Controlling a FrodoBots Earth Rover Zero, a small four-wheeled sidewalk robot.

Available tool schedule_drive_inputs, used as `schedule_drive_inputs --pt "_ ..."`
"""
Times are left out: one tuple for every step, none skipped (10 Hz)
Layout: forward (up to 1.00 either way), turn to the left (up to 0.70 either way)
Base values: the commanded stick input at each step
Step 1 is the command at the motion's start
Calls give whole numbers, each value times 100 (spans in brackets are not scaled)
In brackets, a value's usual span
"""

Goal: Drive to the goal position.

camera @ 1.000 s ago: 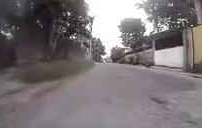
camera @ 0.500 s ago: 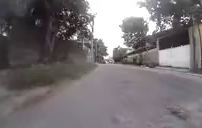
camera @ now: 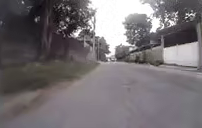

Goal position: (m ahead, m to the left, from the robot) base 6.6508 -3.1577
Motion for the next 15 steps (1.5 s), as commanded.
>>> schedule_drive_inputs --pt "100 0" --pt "100 0" --pt "100 0" --pt "100 0" --pt "100 0" --pt "100 0" --pt "100 -3" --pt "100 -11" --pt "100 -19" --pt "100 -26" --pt "100 -34" --pt "100 -40" --pt "100 -40" --pt "100 -40" --pt "100 -25"
